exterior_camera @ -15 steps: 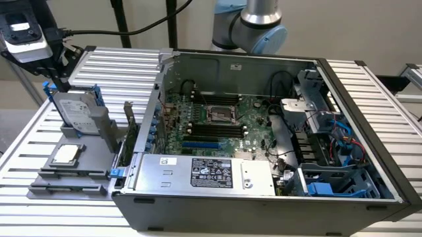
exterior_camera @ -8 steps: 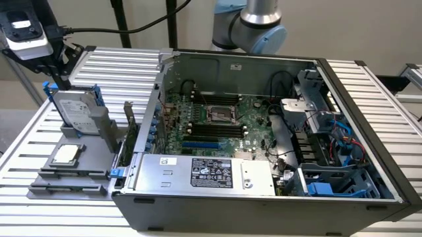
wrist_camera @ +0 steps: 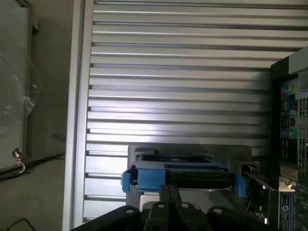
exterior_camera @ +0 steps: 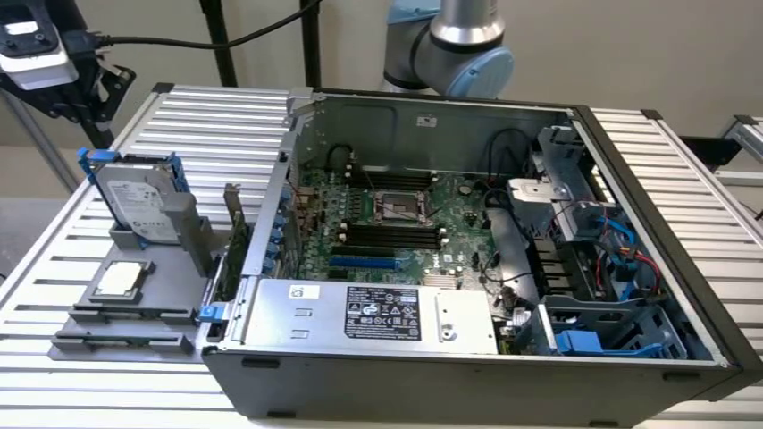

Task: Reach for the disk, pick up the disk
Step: 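Pick up the disk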

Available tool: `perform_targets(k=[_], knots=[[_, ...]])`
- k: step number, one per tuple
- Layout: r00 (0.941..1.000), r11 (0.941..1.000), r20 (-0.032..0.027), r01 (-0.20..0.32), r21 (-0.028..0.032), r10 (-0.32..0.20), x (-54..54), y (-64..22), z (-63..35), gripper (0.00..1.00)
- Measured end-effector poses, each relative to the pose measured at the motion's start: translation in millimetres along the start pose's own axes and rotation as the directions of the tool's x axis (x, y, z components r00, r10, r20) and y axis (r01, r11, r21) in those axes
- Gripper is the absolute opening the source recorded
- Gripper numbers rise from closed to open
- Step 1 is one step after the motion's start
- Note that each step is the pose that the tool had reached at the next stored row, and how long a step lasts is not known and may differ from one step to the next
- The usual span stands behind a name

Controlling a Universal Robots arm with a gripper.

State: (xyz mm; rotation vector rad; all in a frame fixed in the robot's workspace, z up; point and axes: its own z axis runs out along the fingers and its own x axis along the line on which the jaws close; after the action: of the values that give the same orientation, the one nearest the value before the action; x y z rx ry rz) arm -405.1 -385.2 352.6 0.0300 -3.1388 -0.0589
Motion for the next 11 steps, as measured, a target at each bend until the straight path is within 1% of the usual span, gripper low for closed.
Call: perform_targets(k=[2,4,9,11], knots=[[1.0,1.0,0.0001,0.0,0.0003,0.0,7.5,5.6,0.3,0.11],[1.0,1.0,-0.0001,0.001,0.0025,-0.001,9.8,10.0,0.4,0.11],[1.0,1.0,-0.0001,0.004,0.0029,-0.004,9.9,10.0,0.4,0.11],[0.9994,0.9994,-0.0013,0.035,0.003,-0.035,9.9,10.1,0.4,0.11]])
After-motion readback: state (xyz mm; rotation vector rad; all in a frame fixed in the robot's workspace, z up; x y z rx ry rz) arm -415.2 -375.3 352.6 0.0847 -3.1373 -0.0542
